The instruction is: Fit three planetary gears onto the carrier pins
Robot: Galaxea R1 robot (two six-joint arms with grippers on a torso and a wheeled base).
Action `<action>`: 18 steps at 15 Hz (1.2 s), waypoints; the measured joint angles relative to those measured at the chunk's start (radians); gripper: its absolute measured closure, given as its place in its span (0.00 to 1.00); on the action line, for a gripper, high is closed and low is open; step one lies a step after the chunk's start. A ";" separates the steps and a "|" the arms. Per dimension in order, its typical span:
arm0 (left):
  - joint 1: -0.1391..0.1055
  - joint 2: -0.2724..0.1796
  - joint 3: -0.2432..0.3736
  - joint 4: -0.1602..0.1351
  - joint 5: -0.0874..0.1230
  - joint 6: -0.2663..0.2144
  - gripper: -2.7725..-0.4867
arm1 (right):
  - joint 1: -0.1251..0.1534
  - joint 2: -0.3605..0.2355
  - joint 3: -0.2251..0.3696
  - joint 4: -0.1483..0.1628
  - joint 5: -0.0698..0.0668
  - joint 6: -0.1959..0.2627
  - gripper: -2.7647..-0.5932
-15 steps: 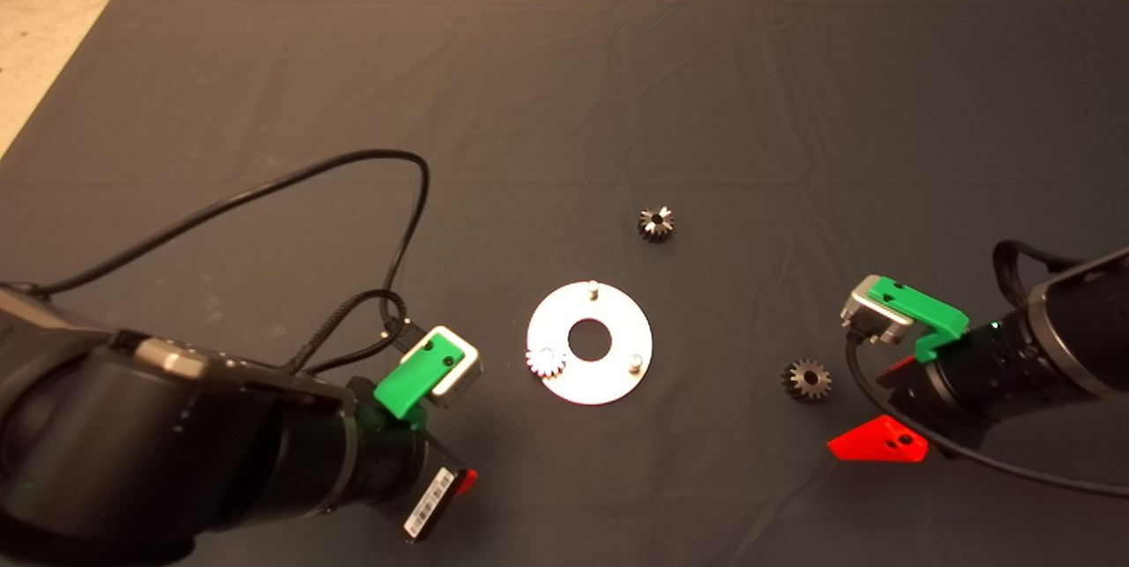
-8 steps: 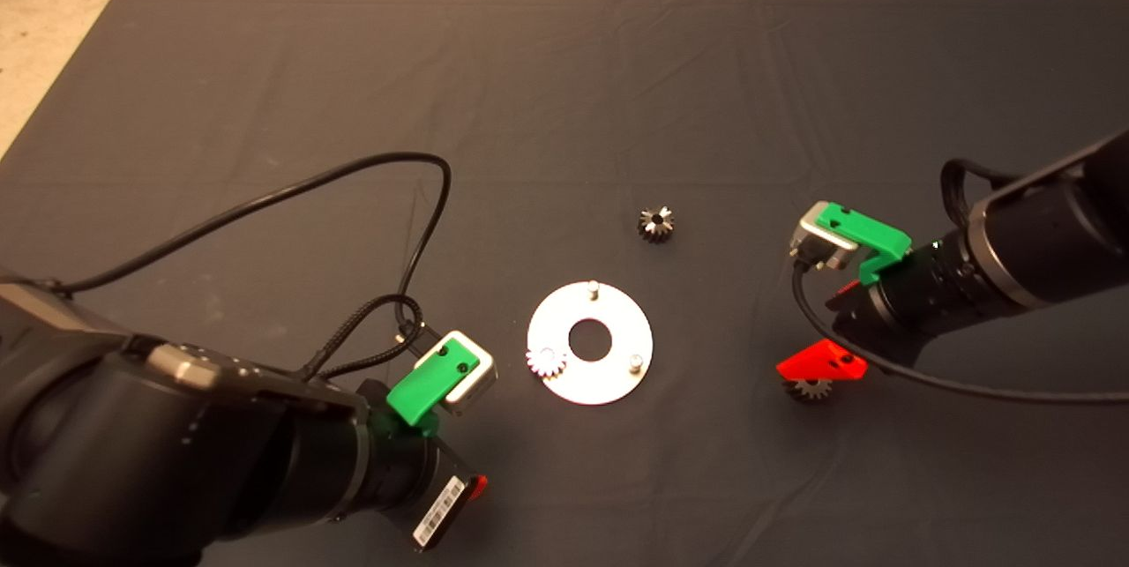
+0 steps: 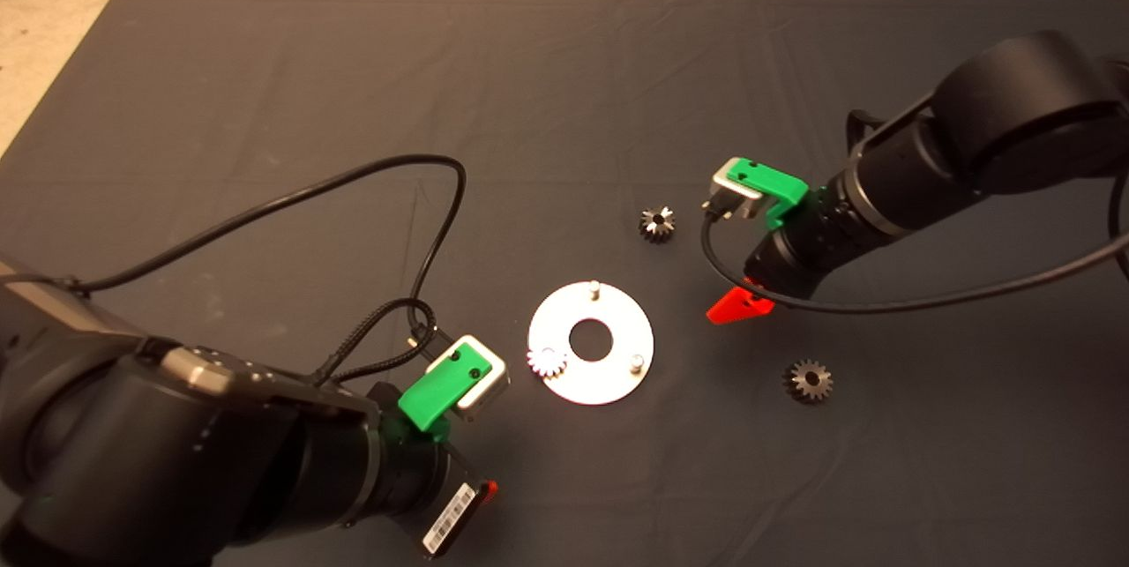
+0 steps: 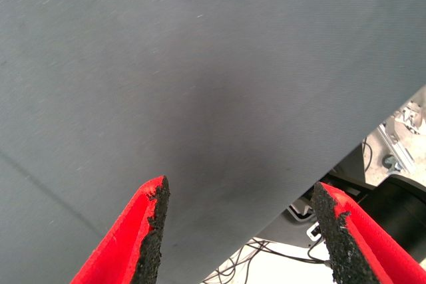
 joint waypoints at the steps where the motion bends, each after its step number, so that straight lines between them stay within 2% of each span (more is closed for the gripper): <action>1: 0.000 0.012 0.000 0.000 -0.001 0.000 0.57 | 0.000 0.022 -0.027 0.000 -0.001 -0.015 0.01; 2: 0.000 0.014 0.000 0.000 -0.002 0.000 0.57 | 0.000 0.040 -0.057 0.000 -0.003 -0.037 0.01; 4: 0.000 0.014 0.000 0.000 0.000 0.000 0.57 | 0.000 0.066 -0.133 0.000 -0.026 -0.093 0.01; 5: 0.000 0.014 0.000 0.000 0.000 0.000 0.57 | 0.000 0.081 -0.164 0.000 -0.045 -0.121 0.01; 6: 0.000 0.015 0.000 0.000 0.000 0.000 0.57 | -0.002 0.090 -0.180 0.000 -0.056 -0.133 0.01; 7: 0.000 0.020 0.000 0.000 -0.001 0.000 0.57 | -0.007 0.098 -0.200 0.000 -0.061 -0.141 0.01; 11: 0.000 0.021 0.000 0.000 0.000 0.000 0.57 | -0.014 0.142 -0.274 0.000 -0.064 -0.174 0.01; 15: 0.000 0.022 0.000 0.000 0.000 0.000 0.57 | -0.063 0.193 -0.352 0.000 -0.056 -0.180 0.01; 18: 0.000 0.026 0.000 0.000 -0.001 0.000 0.57 | -0.080 0.212 -0.362 0.000 -0.058 -0.184 0.01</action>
